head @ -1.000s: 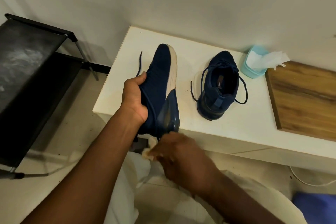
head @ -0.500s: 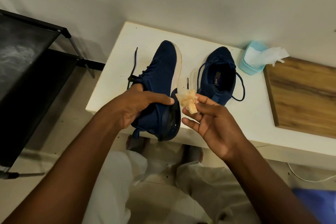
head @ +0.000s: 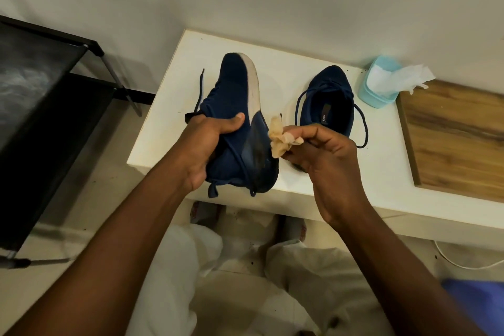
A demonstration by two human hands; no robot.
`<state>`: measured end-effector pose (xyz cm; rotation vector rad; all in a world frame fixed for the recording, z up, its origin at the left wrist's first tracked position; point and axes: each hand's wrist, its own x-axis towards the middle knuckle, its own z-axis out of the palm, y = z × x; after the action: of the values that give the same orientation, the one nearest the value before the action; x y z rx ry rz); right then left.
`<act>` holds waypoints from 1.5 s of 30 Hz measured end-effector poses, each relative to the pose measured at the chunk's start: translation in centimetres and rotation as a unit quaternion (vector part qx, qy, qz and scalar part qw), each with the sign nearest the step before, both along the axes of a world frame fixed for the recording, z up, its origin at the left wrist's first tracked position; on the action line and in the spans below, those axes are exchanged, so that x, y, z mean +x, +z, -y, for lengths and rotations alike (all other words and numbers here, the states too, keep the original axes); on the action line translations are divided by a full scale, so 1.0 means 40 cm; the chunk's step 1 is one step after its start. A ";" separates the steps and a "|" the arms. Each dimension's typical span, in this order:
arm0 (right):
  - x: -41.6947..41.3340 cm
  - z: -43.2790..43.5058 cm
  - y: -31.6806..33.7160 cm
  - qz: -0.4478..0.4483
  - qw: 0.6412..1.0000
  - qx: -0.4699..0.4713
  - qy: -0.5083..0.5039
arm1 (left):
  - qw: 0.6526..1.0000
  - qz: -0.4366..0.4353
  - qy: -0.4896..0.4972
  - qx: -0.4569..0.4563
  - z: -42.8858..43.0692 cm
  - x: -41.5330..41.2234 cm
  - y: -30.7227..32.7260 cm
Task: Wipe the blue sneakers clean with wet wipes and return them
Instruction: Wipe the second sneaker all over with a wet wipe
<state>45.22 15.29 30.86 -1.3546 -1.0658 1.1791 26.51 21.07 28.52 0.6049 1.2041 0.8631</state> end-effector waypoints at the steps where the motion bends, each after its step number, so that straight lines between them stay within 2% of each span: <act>1: -0.004 0.000 -0.002 0.022 1.000 -0.006 0.003 | 1.000 -0.008 -0.004 0.001 0.001 0.006 -0.001; 5: -0.006 0.002 -0.010 0.022 1.000 -0.018 0.001 | 1.000 -0.010 0.000 0.002 -0.002 0.018 -0.006; 7: -0.004 0.002 -0.022 0.092 0.995 0.020 -0.011 | 1.000 0.005 0.008 -0.004 -0.007 0.015 -0.008; 9: -0.001 -0.003 -0.041 0.222 0.971 0.082 -0.026 | 1.000 0.006 0.011 -0.007 -0.011 0.013 -0.013; 11: -0.006 -0.018 -0.060 0.315 0.938 0.142 -0.030 | 1.000 -0.009 0.007 -0.004 -0.012 0.016 -0.020; 16: -0.056 -0.026 -0.075 0.449 0.874 0.182 0.030 | 0.998 -0.056 -0.005 0.010 -0.006 0.035 -0.028; 19: -0.072 0.035 -0.075 0.512 0.841 0.157 0.082 | 0.998 -0.058 -0.003 0.002 -0.006 0.030 -0.027; 21: -0.063 0.049 -0.075 0.523 0.835 0.137 0.105 | 0.999 -0.053 -0.007 -0.001 -0.007 0.030 -0.026; 25: -0.054 -0.008 -0.073 0.485 0.860 0.129 0.097 | 0.998 -0.055 -0.005 -0.001 -0.004 0.034 -0.020; 29: -0.063 0.036 -0.059 0.525 0.829 0.144 0.125 | 0.999 -0.051 0.006 -0.009 -0.001 0.023 -0.024; 32: -0.051 0.084 -0.067 0.532 0.821 0.145 0.151 | 0.999 -0.052 -0.001 -0.017 -0.006 0.022 -0.024; 34: -0.041 0.066 -0.075 0.525 0.827 0.158 0.126 | 0.998 -0.056 -0.010 -0.023 -0.009 0.024 -0.020; 37: -0.052 -0.004 -0.071 0.486 0.858 0.150 0.068 | 0.997 -0.061 -0.019 -0.035 -0.009 0.025 -0.024; 40: -0.074 -0.091 -0.049 0.472 0.869 0.128 0.075 | 0.997 -0.061 -0.013 -0.037 -0.010 0.025 -0.027; 45: -0.088 -0.028 -0.052 0.513 0.841 0.136 0.103 | 0.997 -0.067 0.001 -0.028 -0.004 0.020 -0.025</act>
<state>41.70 16.41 28.80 -1.6790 -2.0809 0.3178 27.32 21.21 27.51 0.6227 1.3467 0.7977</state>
